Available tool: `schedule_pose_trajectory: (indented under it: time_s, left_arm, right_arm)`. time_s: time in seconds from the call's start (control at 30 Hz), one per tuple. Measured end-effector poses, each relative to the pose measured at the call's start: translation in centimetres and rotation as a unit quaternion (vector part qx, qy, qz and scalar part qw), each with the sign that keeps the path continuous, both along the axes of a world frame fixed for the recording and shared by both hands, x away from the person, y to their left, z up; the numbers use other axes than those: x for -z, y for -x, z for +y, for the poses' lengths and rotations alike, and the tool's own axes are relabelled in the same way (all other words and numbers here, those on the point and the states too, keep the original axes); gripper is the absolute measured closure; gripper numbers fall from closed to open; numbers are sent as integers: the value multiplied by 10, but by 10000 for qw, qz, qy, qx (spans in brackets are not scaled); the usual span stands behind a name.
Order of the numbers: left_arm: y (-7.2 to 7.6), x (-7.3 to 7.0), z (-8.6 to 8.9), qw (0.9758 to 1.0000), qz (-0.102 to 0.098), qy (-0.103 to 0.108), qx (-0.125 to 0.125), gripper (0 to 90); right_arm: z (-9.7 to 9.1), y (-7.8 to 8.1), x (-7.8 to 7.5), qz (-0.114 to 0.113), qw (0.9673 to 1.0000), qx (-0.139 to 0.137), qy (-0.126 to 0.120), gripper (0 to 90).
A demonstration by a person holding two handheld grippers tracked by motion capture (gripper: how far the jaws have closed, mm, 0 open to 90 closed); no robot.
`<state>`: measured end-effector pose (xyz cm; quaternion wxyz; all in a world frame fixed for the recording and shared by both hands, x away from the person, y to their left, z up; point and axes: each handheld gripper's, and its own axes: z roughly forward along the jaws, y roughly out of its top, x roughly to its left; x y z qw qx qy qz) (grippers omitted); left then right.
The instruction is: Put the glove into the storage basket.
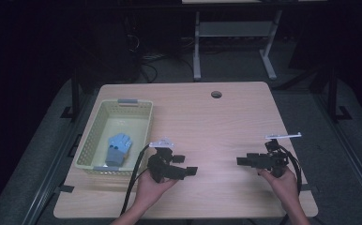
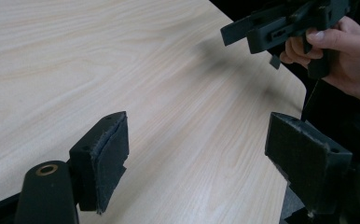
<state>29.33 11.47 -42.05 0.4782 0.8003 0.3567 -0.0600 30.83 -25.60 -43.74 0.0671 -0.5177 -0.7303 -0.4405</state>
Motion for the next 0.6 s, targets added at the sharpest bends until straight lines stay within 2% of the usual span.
schedule_pose_trajectory:
  time_s: [0.17, 0.27, 0.5, 0.6]
  left_arm:
    - [6, 7, 4, 9999, 65, 73, 26, 217]
    - [9, 10, 7, 10000, 27, 77, -11, 218]
    - [17, 18, 10, 9999, -68, 127, -13, 220]
    - [21, 18, 11, 9999, -109, 87, 72, 223]
  right_arm:
    - [-1, 7, 5, 49, 10000, 6, -31, 263]
    - [0, 12, 8, 24, 10000, -19, -13, 263]
    - [0, 25, 17, -253, 9996, 81, -95, 255]
    - [0, 31, 23, -213, 9997, 73, -117, 232]
